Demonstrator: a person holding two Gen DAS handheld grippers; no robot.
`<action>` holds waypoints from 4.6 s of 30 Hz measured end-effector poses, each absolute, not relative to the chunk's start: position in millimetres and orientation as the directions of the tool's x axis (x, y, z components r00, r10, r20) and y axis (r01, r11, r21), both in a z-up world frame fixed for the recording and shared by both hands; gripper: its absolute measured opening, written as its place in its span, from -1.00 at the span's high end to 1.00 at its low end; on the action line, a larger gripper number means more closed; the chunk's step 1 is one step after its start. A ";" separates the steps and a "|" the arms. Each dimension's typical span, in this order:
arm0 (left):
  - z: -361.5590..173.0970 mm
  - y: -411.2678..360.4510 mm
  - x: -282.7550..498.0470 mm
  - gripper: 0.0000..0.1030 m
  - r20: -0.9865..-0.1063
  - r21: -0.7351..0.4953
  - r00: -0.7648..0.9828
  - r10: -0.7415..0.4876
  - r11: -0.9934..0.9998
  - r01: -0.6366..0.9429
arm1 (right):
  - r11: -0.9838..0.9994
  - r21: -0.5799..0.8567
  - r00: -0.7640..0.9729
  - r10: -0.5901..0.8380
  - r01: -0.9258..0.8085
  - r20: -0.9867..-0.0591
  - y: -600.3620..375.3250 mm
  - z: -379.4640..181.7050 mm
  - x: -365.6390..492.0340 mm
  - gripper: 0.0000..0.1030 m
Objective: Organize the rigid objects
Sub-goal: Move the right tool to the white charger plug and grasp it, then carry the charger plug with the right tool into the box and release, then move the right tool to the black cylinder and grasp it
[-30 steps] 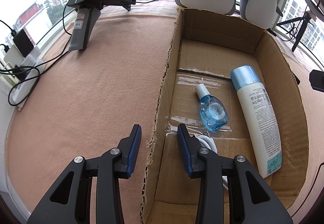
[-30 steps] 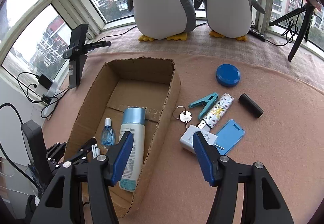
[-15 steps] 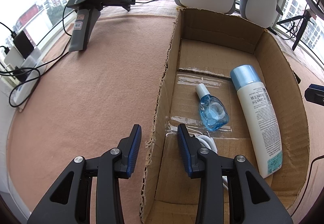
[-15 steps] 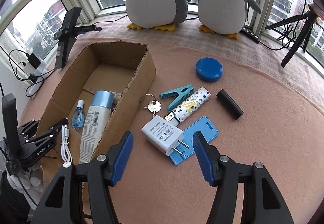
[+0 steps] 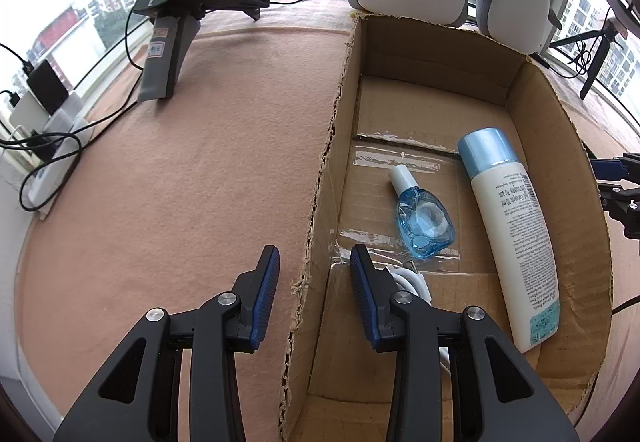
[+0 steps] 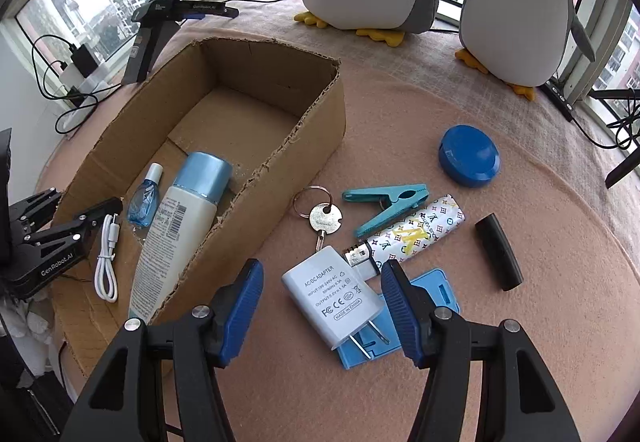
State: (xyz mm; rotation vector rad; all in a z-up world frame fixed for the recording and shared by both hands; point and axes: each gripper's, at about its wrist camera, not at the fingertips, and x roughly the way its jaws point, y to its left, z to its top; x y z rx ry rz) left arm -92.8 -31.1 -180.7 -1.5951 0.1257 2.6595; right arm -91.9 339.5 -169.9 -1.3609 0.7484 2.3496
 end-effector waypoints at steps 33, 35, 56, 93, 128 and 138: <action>-180.8 -33.4 -93.6 0.31 -0.880 0.040 -0.475 -0.002 -0.997 -0.068 | -0.740 0.324 -0.551 0.076 -0.590 -0.831 319.9 -137.9 -69.2 0.38; -180.8 -33.4 -93.6 0.31 -0.880 0.041 -0.474 -0.003 -0.997 -0.068 | -0.741 0.346 -0.585 0.077 -0.575 -0.808 315.7 -124.8 -71.8 0.38; -180.6 -33.3 -93.2 0.31 -0.879 0.029 -0.477 0.006 -0.997 -0.066 | -0.769 0.376 -0.656 0.074 -0.517 -0.751 277.3 -93.5 -161.0 0.38; -179.7 -33.0 -93.0 0.31 -0.878 0.042 -0.478 -0.004 -0.997 -0.068 | -0.722 0.325 -0.620 0.181 -0.611 -0.764 313.8 -99.8 -112.9 -0.24; -181.4 -32.5 -95.3 0.31 -0.880 0.072 -0.473 -0.030 -0.995 -0.070 | -0.649 0.147 -0.378 0.233 -0.747 -0.896 415.0 -188.9 -34.2 0.25; -181.4 -32.7 -95.3 0.31 -0.880 0.071 -0.474 -0.030 -0.995 -0.071 | -0.647 0.150 -0.358 0.202 -0.747 -0.911 420.5 -199.7 -41.6 0.64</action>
